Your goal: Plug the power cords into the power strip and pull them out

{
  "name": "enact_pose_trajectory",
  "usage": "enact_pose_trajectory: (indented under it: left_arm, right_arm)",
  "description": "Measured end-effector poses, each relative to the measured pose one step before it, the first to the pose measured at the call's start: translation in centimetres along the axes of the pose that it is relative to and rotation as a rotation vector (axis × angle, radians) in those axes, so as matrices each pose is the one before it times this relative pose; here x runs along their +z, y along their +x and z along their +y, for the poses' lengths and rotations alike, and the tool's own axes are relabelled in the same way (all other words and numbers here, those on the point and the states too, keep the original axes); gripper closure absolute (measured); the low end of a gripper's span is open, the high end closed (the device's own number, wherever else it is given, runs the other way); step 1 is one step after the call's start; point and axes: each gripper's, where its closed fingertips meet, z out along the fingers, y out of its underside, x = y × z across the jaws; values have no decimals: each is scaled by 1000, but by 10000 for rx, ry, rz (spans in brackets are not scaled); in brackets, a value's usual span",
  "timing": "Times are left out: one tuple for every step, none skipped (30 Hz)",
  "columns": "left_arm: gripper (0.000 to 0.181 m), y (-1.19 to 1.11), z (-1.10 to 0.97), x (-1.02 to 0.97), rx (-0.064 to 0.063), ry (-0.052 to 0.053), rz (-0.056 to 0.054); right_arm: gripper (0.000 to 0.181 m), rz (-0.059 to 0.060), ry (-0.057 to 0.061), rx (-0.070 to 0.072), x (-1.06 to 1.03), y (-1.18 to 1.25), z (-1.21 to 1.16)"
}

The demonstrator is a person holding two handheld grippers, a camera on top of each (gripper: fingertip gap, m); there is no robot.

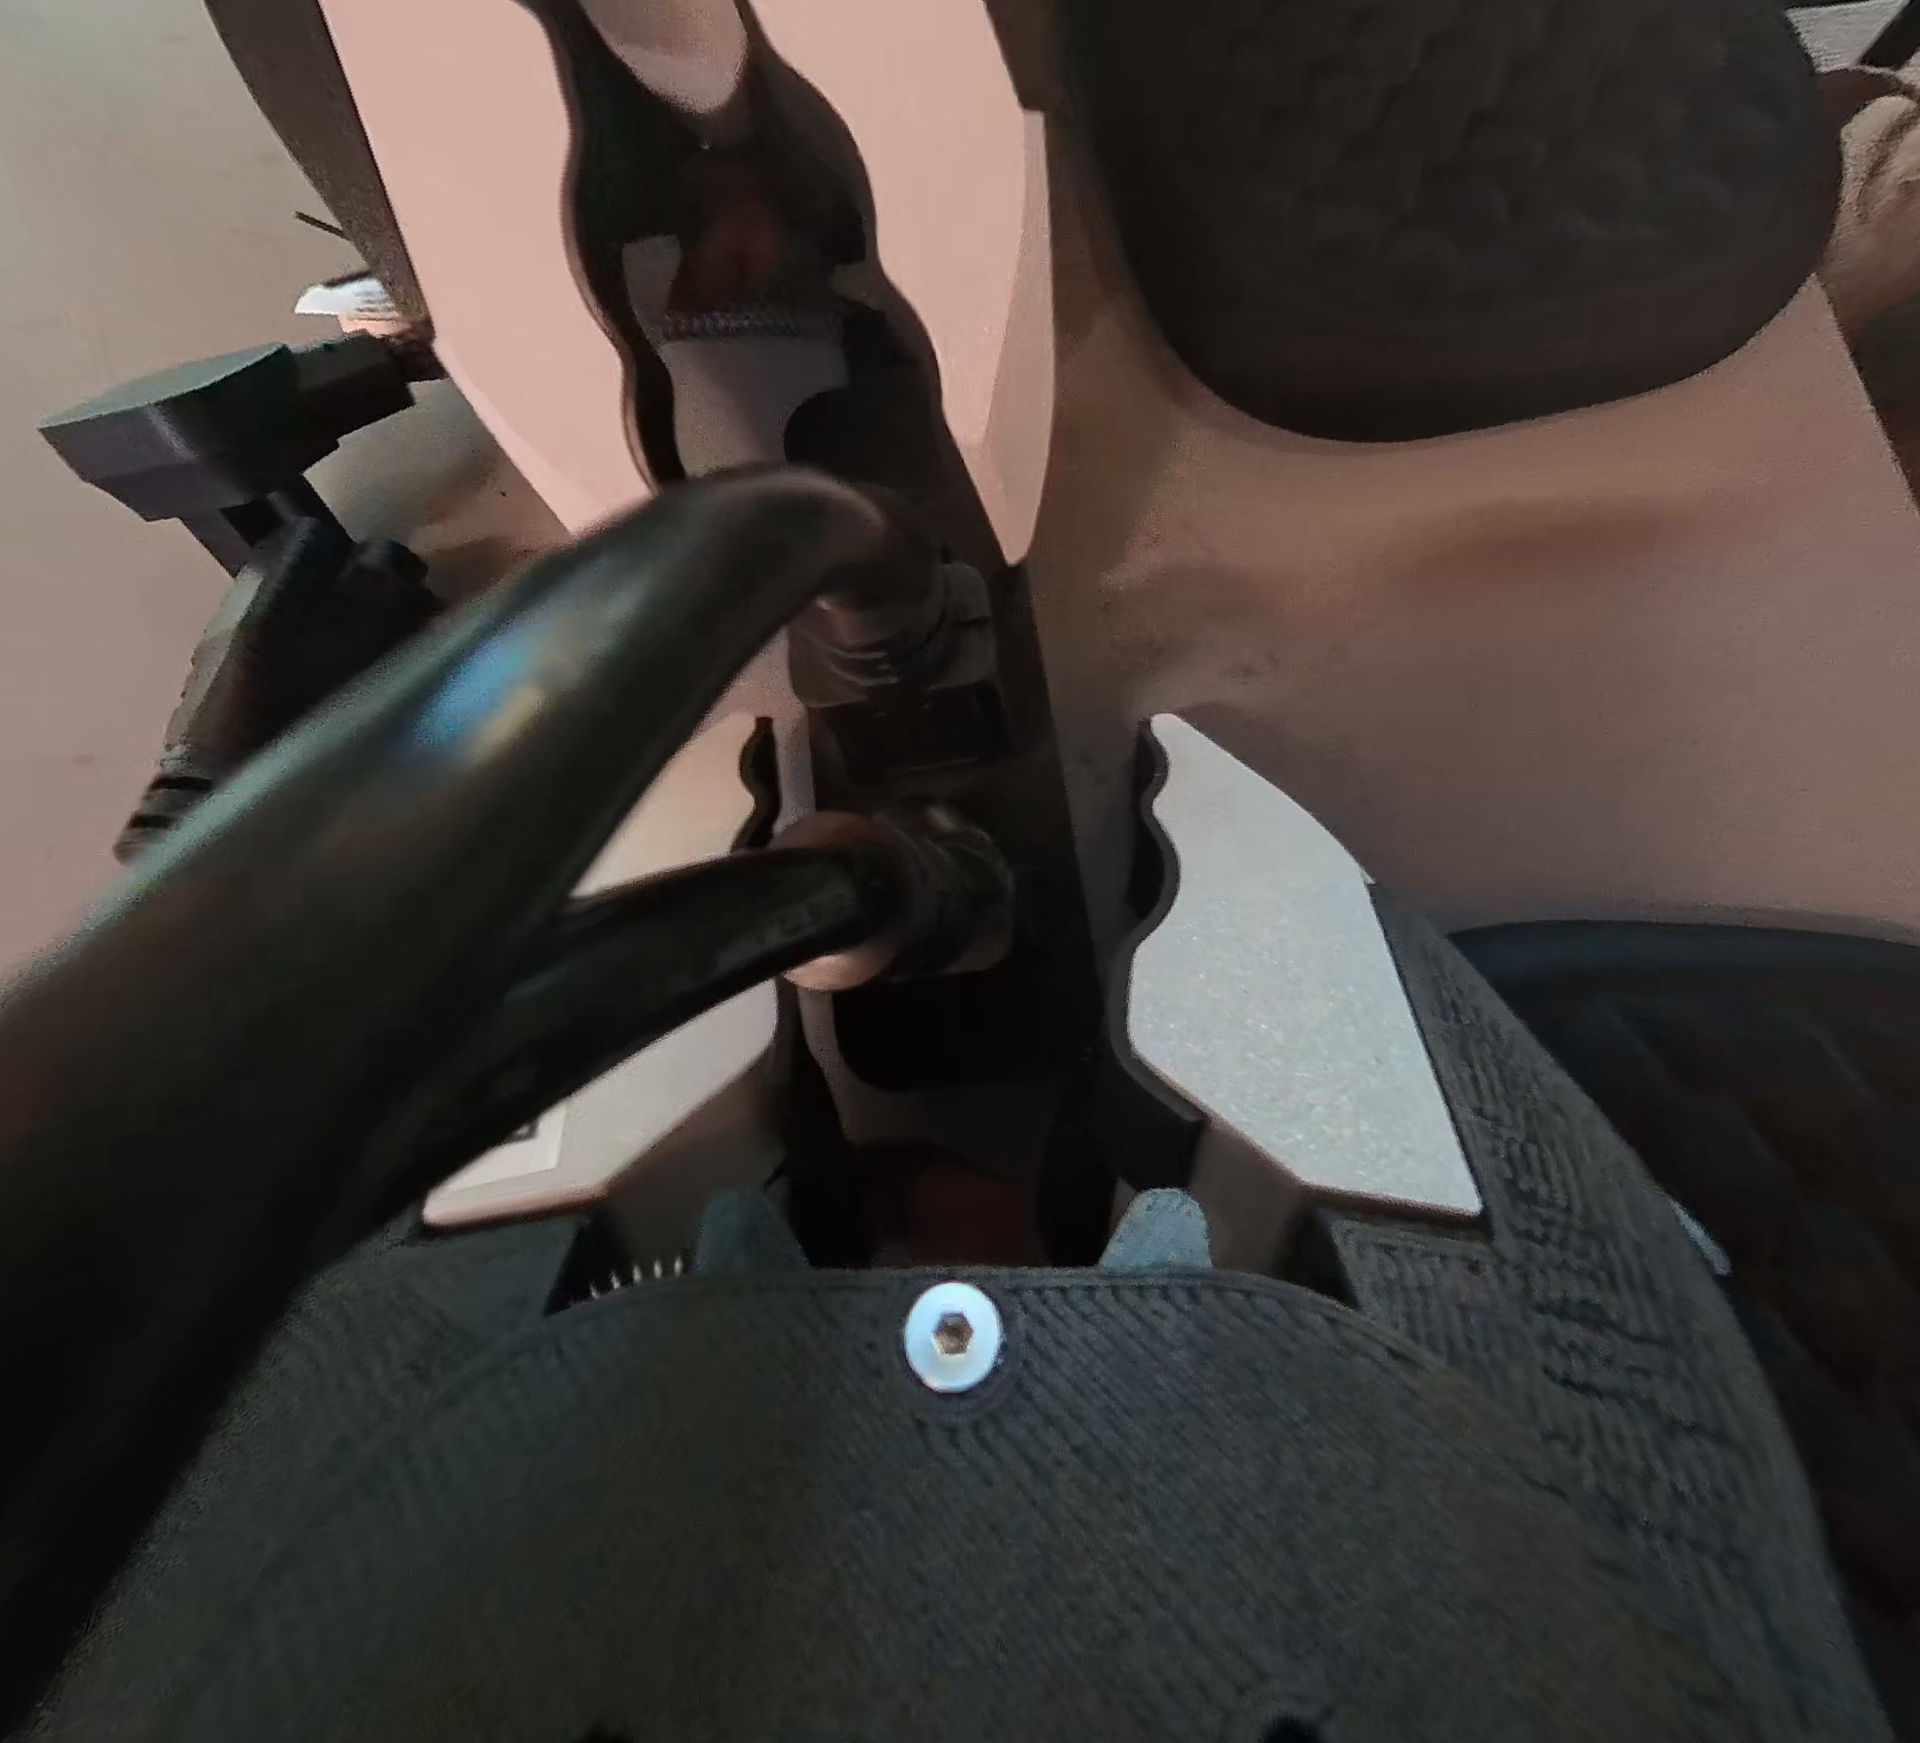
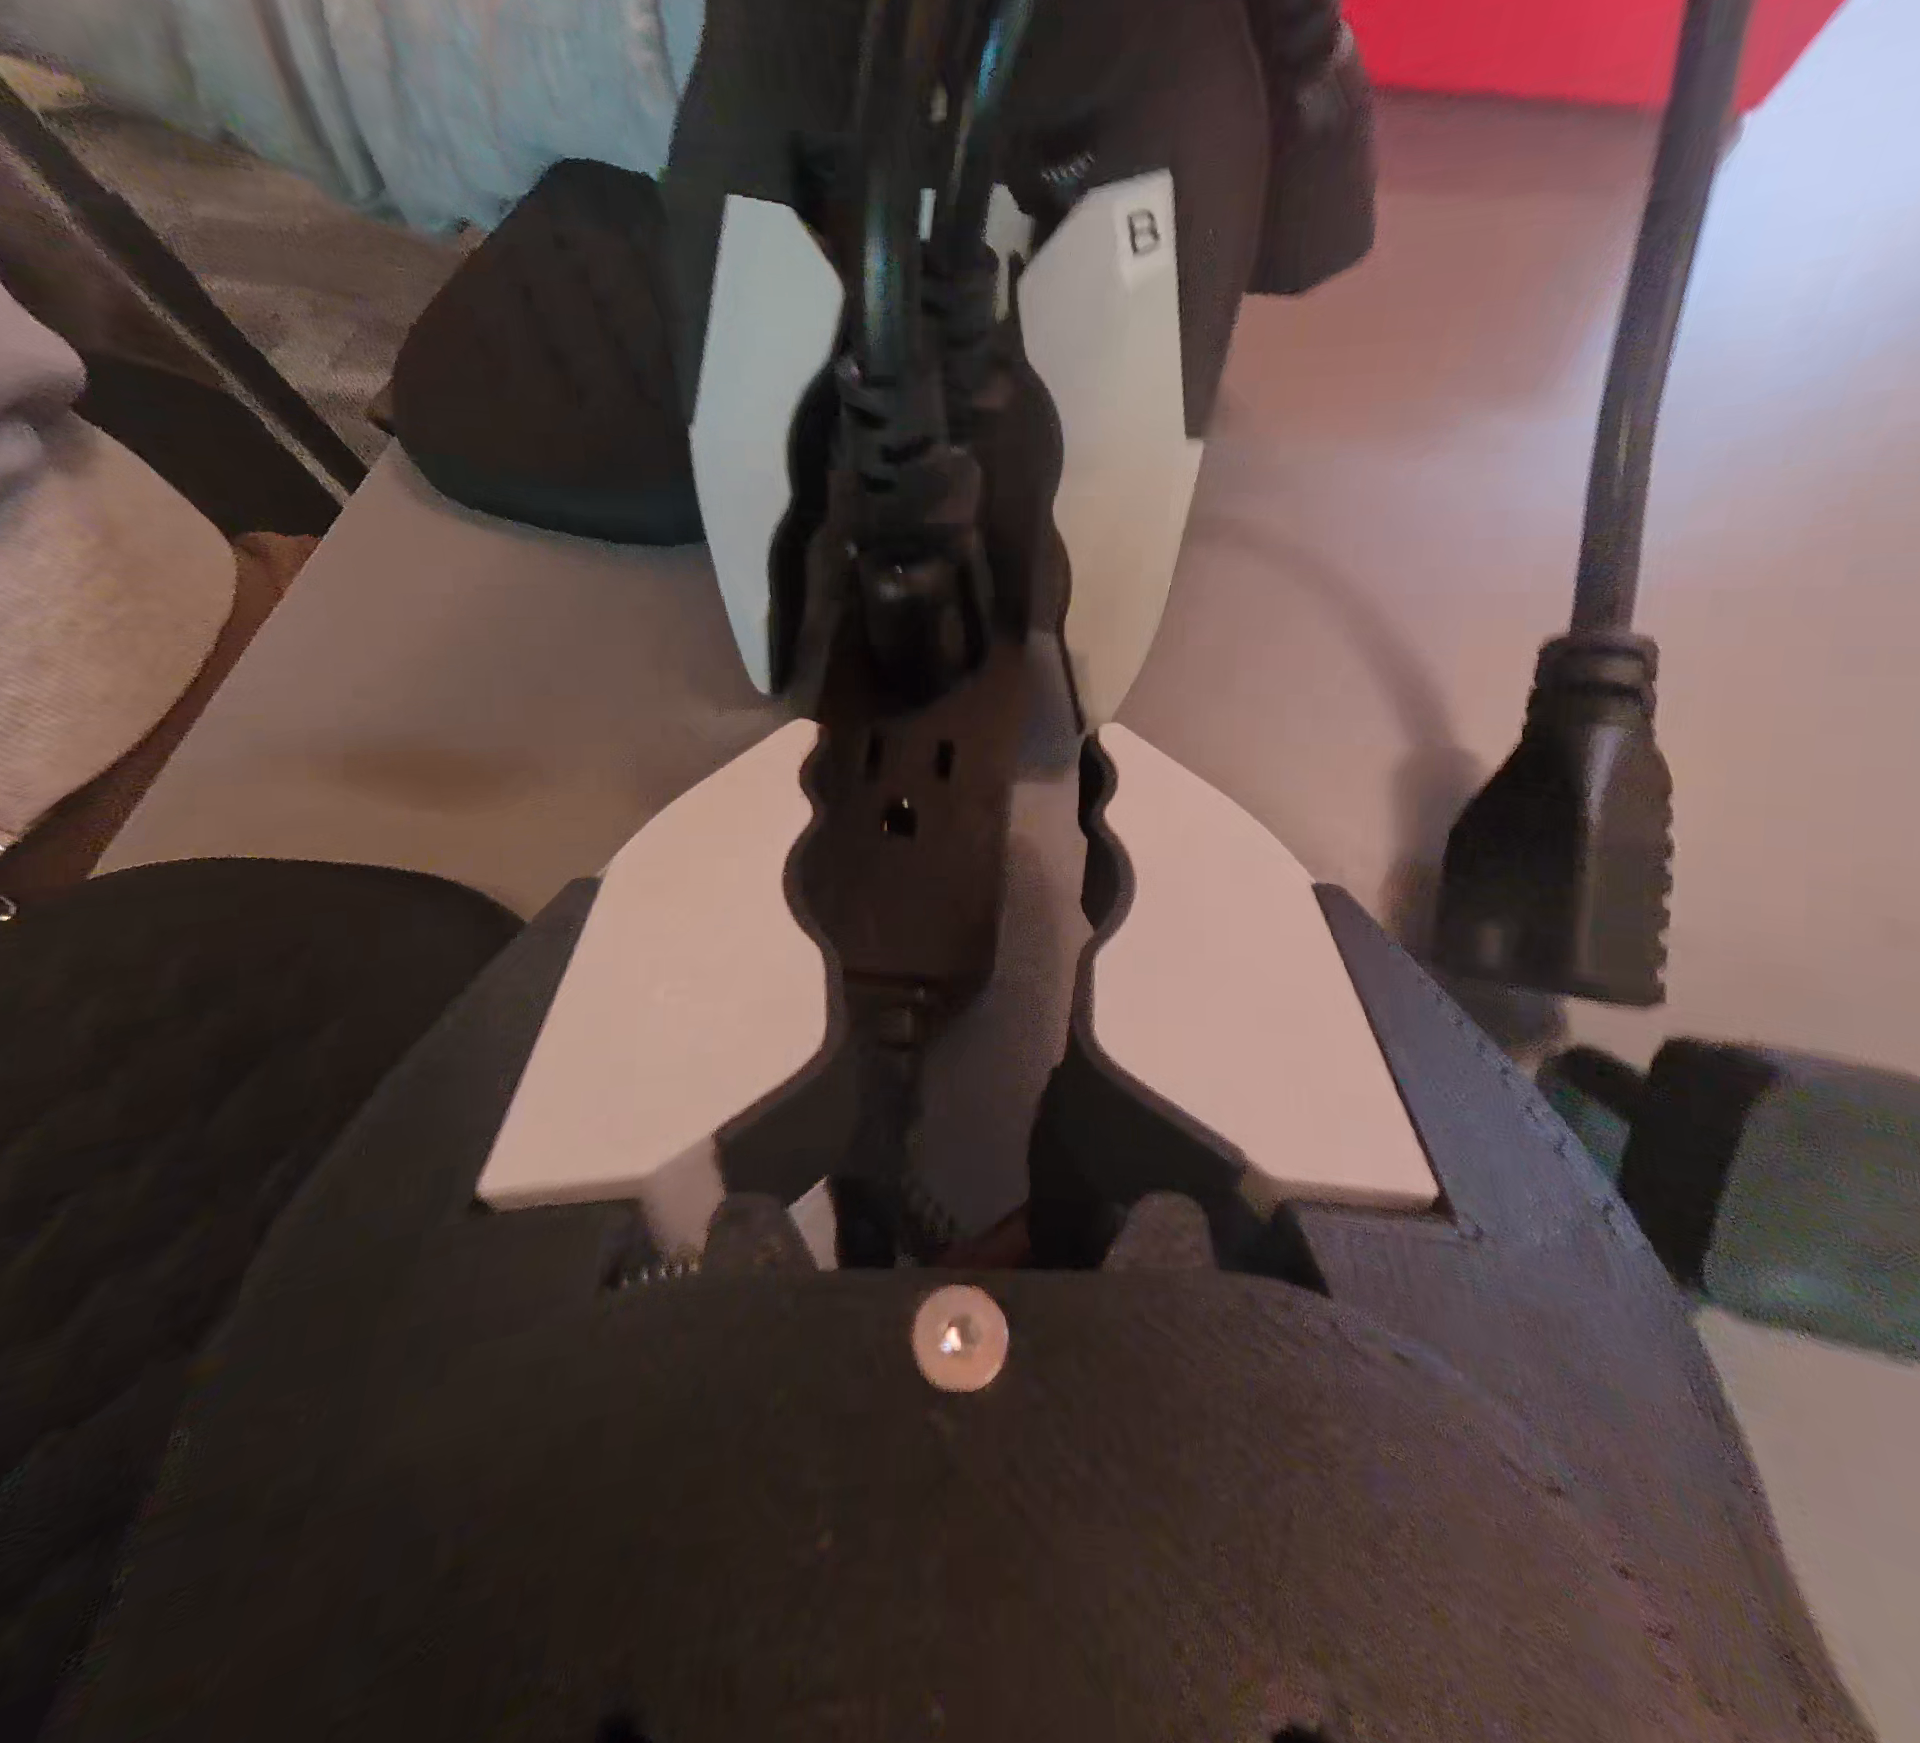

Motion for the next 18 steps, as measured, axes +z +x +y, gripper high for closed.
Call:
enact_pose_trajectory:
  left_arm:
    - [108, -127, -37, -30, 35, 32, -148]
    - [104, 7, -36, -63, 61, 43, -61]
    - [102, 28, -38, -77, 40, 52, -28]
    - [99, -31, -87, -97, -8, 83, -51]
    - [98, -63, -98, -131, -64, 105, -31]
    - [98, -128, -139, -143, -114, 137, -35]
    - [98, -115, -172, -160, -122, 161, -21]
    - [98, -66, -126, -145, -123, 125, 8]
    - [101, 2, 15, -87, -116, 21, 43]
    - [105, 109, 121, -11, -65, -74, 97]
    - [107, 140, 172, 80, 4, -127, 99]
    - [110, 62, 178, 153, 31, -167, 31]
    - [115, -276, 108, 122, -52, -118, -199]
    - [127, -215, -63, 5, -83, 30, -114]
    - [131, 170, -57, 29, -26, 20, 174]
    - [132, 136, -49, 67, -10, -5, 119]
    - [134, 75, -45, 92, 53, -13, 37]
    - [135, 67, -36, 128, 143, -30, -25]
  right_arm:
    - [134, 12, 9, 214, -293, 124, 165]
    - [132, 69, 33, 126, -195, 133, 72]
    - [128, 144, 47, 19, -79, 151, -28]
    - [125, 143, 29, -123, -11, 54, -69]
    - [120, 189, 7, -209, 44, 71, -81]
    - [115, 242, 31, -244, 61, 110, -158]
    - [110, 172, 15, -224, 62, -9, -189]
    - [110, 81, -42, -155, 81, -114, -179]
    - [113, 35, -46, -67, 115, -138, -243]
    - [114, 0, 28, -1, 166, -165, -373]
    - [116, -41, 64, 72, 207, -218, -437]
    - [120, -23, 57, 155, 206, -182, -494]
    - [126, 36, 120, 165, 220, -80, -600]
    - [132, -56, 214, 68, 230, -212, -689]
    - [140, -58, 239, -25, 222, -179, -645]
    - [147, 100, 55, -18, 226, 127, -297]
    - [149, -36, -164, -12, 265, 40, 161]
    - [153, -224, -234, 17, 254, -183, 468]
